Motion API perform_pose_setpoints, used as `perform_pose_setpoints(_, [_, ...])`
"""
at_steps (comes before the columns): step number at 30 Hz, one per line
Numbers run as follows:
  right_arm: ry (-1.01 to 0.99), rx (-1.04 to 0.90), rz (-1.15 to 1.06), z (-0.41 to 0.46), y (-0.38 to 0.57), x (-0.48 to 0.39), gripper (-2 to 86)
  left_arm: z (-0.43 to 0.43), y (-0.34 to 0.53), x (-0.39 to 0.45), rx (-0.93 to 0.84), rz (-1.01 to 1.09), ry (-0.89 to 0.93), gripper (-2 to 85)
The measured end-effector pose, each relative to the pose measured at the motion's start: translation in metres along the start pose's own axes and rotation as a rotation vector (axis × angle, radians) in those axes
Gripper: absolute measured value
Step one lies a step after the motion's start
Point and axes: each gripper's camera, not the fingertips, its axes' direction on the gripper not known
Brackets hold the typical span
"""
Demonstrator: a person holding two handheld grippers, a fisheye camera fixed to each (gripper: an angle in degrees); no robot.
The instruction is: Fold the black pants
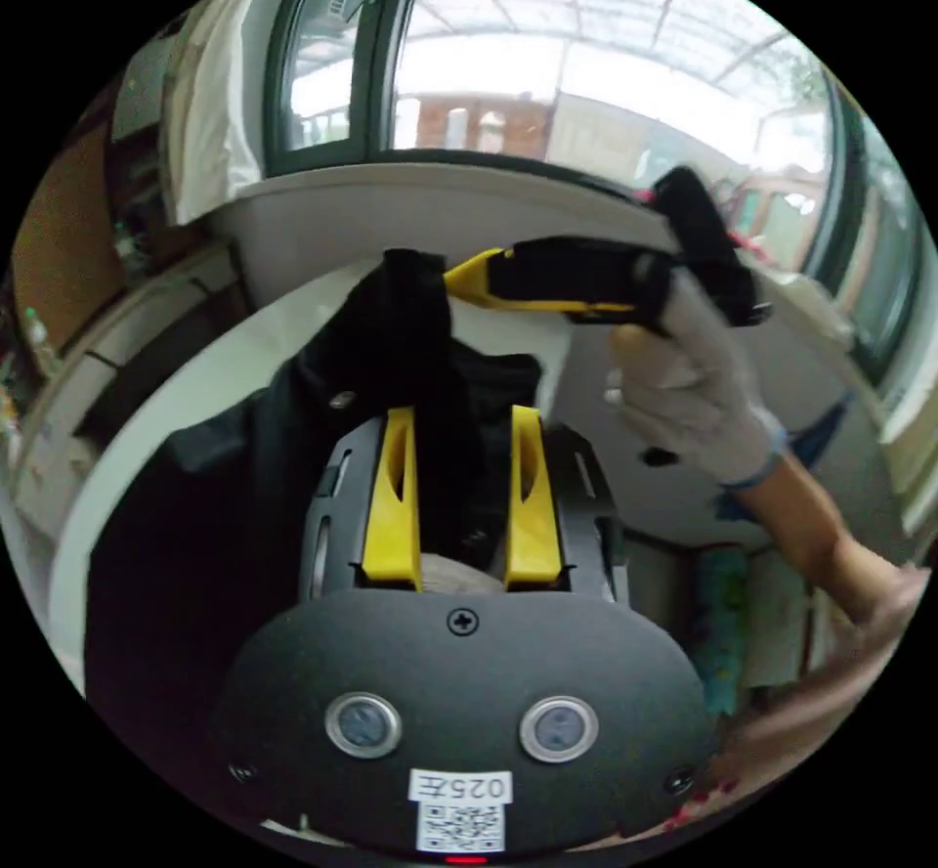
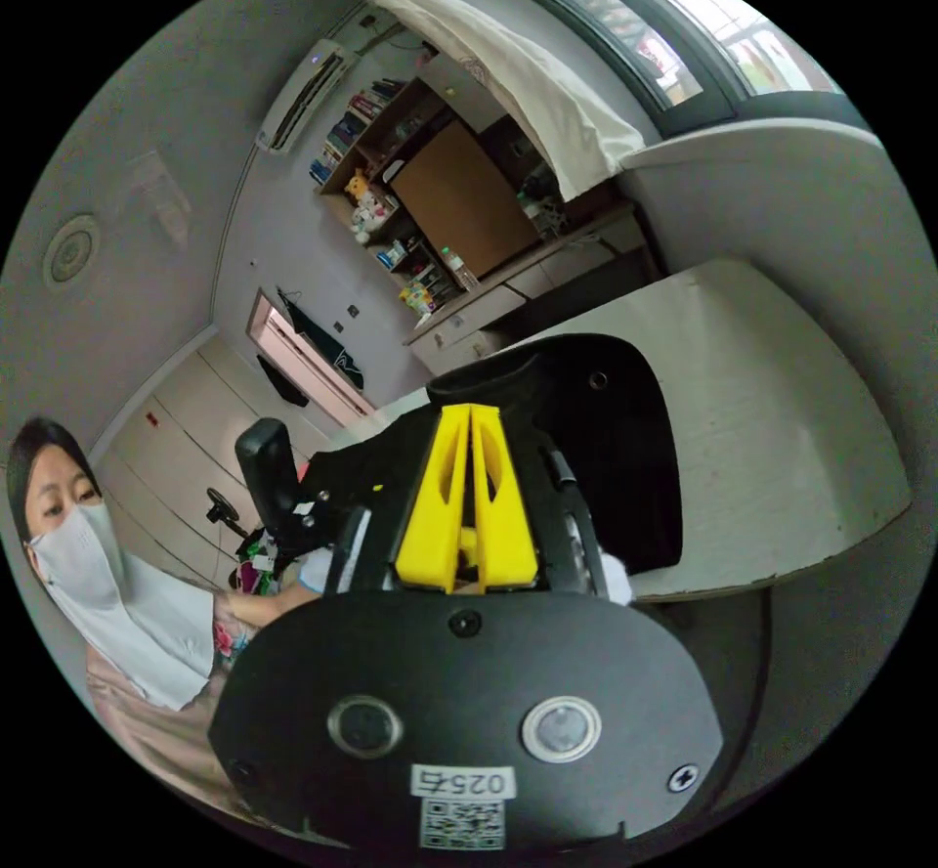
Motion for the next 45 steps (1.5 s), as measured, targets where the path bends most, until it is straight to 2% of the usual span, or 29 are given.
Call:
perform_pose_setpoints(1, [-0.006, -0.010, 0.002, 0.003, -0.001, -0.006, -0.6, 0.010, -0.004, 0.002, -0.024, 0.013, -0.127, 8.5])
perform_pose_setpoints(3, [-0.026, -0.006, -0.004, 0.004, -0.001, -0.013, -0.3, 0.011, -0.009, -0.008, -0.029, -0.033, -0.120, 5.0])
perform_pose_setpoints(6, [0.034, -0.001, -0.045, 0.001, -0.005, -0.016, 2.2, -0.020, -0.009, -0.041, 0.077, -0.181, -0.090, -0.4])
perform_pose_setpoints(8, [0.171, 0.033, -0.083, 0.004, -0.007, -0.010, 10.5, -0.058, -0.009, -0.066, 0.173, -0.237, -0.045, -1.2])
perform_pose_setpoints(9, [0.199, 0.031, -0.087, 0.006, -0.008, -0.007, 11.9, -0.067, -0.010, -0.073, 0.189, -0.247, -0.029, -1.3])
perform_pose_setpoints(11, [0.291, -0.032, -0.105, 0.025, -0.017, 0.000, 16.8, -0.099, -0.017, -0.091, 0.246, -0.238, 0.052, -1.4])
perform_pose_setpoints(13, [0.275, -0.071, -0.129, 0.041, -0.026, 0.001, 20.2, -0.121, -0.024, -0.099, 0.286, -0.212, 0.064, -1.5])
perform_pose_setpoints(16, [0.296, -0.100, -0.201, 0.065, -0.042, -0.006, 27.0, -0.153, -0.045, -0.098, 0.313, -0.125, -0.002, -1.5])
perform_pose_setpoints(19, [0.332, -0.086, -0.324, 0.075, -0.048, -0.036, 29.1, -0.172, -0.063, -0.096, 0.318, -0.066, -0.025, -1.6])
perform_pose_setpoints(22, [0.383, -0.009, -0.411, 0.063, -0.034, -0.081, 27.6, -0.177, -0.074, -0.096, 0.294, -0.033, -0.073, -1.6])
perform_pose_setpoints(26, [0.501, 0.192, -0.536, 0.049, 0.010, -0.144, 16.4, -0.176, -0.077, -0.104, 0.276, -0.052, -0.018, -1.6])
perform_pose_setpoints(27, [0.517, 0.192, -0.553, 0.053, 0.013, -0.150, 16.0, -0.177, -0.077, -0.106, 0.277, -0.058, -0.008, -1.6])
perform_pose_setpoints(30, [0.583, 0.115, -0.610, 0.080, 0.011, -0.168, 16.1, -0.184, -0.076, -0.106, 0.288, -0.052, 0.014, -1.6])
perform_pose_setpoints(36, [0.526, 0.083, -0.588, 0.099, -0.028, -0.158, 15.2, -0.208, -0.073, -0.100, 0.285, 0.013, 0.061, -1.6])
perform_pose_setpoints(39, [0.569, 0.047, -0.609, 0.111, -0.040, -0.164, 10.6, -0.212, -0.075, -0.100, 0.286, 0.021, 0.028, -1.6])
perform_pose_setpoints(41, [0.637, -0.081, -0.695, 0.124, -0.041, -0.172, 3.3, -0.207, -0.080, -0.110, 0.277, -0.007, 0.051, -1.6])
perform_pose_setpoints(43, [0.664, -0.194, -0.803, 0.127, -0.035, -0.185, 0.9, -0.202, -0.084, -0.120, 0.276, -0.041, 0.076, -1.6])
perform_pose_setpoints(45, [0.728, -0.192, -0.825, 0.114, -0.037, -0.194, 0.0, -0.200, -0.085, -0.129, 0.297, -0.064, 0.113, -1.5])
